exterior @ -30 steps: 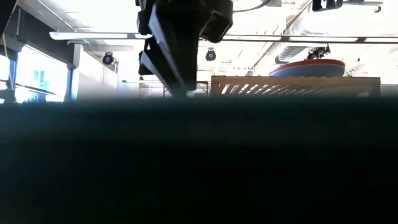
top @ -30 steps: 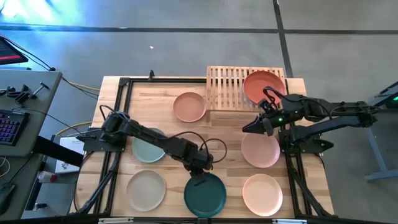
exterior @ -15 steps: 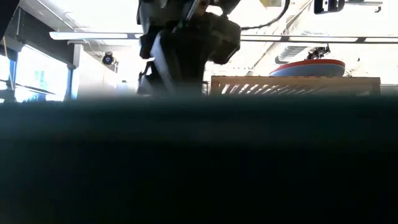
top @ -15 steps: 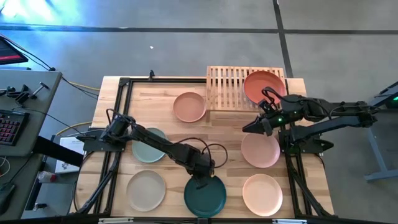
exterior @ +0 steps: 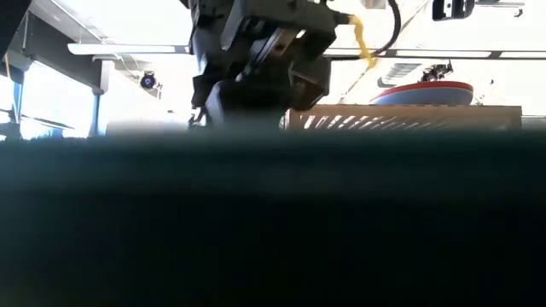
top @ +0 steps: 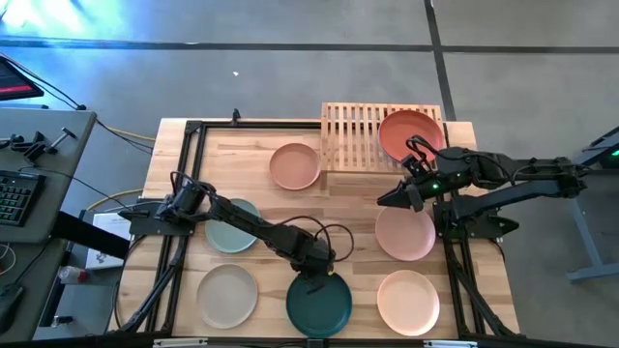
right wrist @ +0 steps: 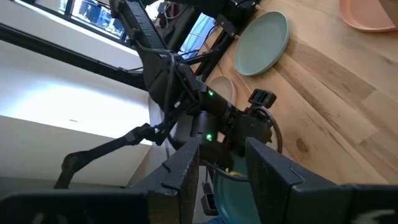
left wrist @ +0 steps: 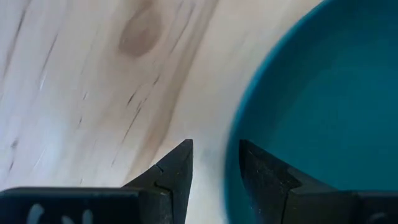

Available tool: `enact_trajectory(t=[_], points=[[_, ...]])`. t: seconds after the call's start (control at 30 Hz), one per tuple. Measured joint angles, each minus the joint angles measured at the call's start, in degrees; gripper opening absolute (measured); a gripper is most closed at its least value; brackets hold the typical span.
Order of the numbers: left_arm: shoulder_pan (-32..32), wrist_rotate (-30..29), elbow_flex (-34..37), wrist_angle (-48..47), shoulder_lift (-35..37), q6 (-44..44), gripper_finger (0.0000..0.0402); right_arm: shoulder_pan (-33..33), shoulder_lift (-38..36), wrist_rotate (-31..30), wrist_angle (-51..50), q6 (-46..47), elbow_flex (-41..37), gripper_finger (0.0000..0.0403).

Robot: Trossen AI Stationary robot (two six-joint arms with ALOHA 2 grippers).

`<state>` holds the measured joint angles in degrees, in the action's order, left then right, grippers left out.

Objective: Place and stack plates onto a shelf
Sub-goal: Stack the dark green plate on the orange plate on the shelf

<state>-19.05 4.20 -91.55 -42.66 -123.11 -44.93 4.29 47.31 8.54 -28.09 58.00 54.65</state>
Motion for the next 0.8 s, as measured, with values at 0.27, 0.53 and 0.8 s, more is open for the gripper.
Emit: enact_trajectory(t=[0.27, 0.53, 0.8], points=[[-0.09, 1.03, -0.15, 0.88, -0.43, 0.00, 0.0109, 0.00, 0.00, 0.00, 0.01, 0.00, 0.00, 0.0114], [-0.13, 2.14, -0.14, 0.74, -0.81, 1.14, 0.0044, 0.00, -0.02, -0.01, 0.02, -0.02, 0.00, 0.0114], [-0.03, 3.06, -0.20, -0.75, -0.50, 2.00, 0.0007, 0.00, -0.02, 0.00, 0.02, 0.08, 0.00, 0.0114]])
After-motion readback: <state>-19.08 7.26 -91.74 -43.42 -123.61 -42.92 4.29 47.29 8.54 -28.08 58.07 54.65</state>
